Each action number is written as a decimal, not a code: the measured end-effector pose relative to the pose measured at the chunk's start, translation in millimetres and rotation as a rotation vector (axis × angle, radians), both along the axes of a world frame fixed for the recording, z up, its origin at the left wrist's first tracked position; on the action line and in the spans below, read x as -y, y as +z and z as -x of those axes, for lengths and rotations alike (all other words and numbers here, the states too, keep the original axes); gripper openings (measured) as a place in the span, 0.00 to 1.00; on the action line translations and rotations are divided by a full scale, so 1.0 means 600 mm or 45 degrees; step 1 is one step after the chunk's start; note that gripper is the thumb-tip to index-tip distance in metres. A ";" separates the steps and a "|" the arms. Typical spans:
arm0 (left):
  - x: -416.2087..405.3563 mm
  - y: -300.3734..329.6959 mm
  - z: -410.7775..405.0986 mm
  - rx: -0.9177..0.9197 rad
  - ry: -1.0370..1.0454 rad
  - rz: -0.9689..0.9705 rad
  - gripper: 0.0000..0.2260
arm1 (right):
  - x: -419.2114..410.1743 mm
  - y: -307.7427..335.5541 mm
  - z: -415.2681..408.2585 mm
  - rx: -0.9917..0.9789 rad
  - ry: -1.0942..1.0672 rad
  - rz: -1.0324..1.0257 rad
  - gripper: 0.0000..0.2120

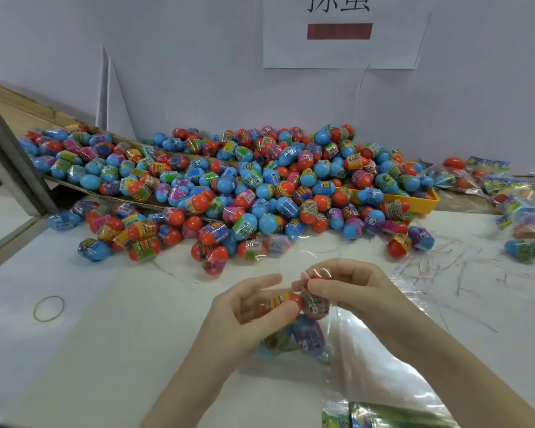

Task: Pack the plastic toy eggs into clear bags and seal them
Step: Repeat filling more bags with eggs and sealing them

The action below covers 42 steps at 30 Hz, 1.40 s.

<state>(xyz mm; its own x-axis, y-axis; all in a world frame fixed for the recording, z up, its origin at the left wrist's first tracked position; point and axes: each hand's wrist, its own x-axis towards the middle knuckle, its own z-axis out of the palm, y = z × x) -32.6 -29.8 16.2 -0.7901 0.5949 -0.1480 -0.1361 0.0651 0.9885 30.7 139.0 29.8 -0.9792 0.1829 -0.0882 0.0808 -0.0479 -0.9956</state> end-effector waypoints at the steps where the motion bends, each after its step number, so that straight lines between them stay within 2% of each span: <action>1: -0.003 0.000 0.000 -0.026 0.005 0.025 0.27 | 0.001 0.000 0.000 0.005 -0.009 -0.001 0.07; 8: -0.010 -0.004 0.002 -0.162 -0.029 0.129 0.17 | 0.010 0.007 -0.004 -0.007 -0.023 -0.045 0.08; 12: -0.012 -0.009 0.002 -0.026 -0.022 0.062 0.13 | 0.014 0.012 -0.007 -0.039 0.023 -0.028 0.08; 14: -0.011 -0.010 -0.001 0.098 -0.071 0.003 0.13 | 0.015 0.012 -0.008 -0.060 0.020 -0.040 0.06; 16: -0.010 -0.008 -0.005 0.158 -0.110 -0.054 0.15 | 0.018 0.011 -0.010 -0.059 0.029 -0.076 0.08; 19: -0.011 -0.008 -0.007 0.128 -0.038 -0.074 0.22 | 0.024 0.008 -0.011 -0.022 0.048 -0.126 0.15; 22: -0.009 -0.010 -0.006 0.132 0.018 -0.103 0.29 | 0.029 0.003 -0.011 -0.017 0.027 -0.067 0.17; 26: 0.007 -0.010 -0.001 0.326 -0.075 -0.250 0.28 | 0.030 -0.005 -0.014 0.007 0.009 0.025 0.19; 30: 0.018 -0.016 0.003 0.382 -0.036 -0.345 0.20 | 0.032 -0.012 -0.015 0.065 -0.020 0.032 0.24; 35: 0.014 -0.019 -0.003 0.306 0.036 -0.378 0.12 | 0.045 -0.013 -0.015 0.052 -0.024 -0.082 0.28; 39: 0.013 -0.020 -0.006 0.255 0.051 -0.383 0.13 | 0.052 -0.014 -0.011 0.041 -0.094 -0.071 0.30; 42: 0.014 -0.017 -0.008 0.105 0.026 -0.308 0.15 | 0.053 -0.016 -0.011 0.023 -0.147 0.008 0.29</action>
<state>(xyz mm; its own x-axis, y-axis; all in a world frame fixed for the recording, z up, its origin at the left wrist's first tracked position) -27.9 -37.9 6.0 -0.7934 0.6049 -0.0680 -0.2161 -0.1754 0.9605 37.5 107.3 20.4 -0.9498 0.2940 -0.1071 0.0923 -0.0640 -0.9937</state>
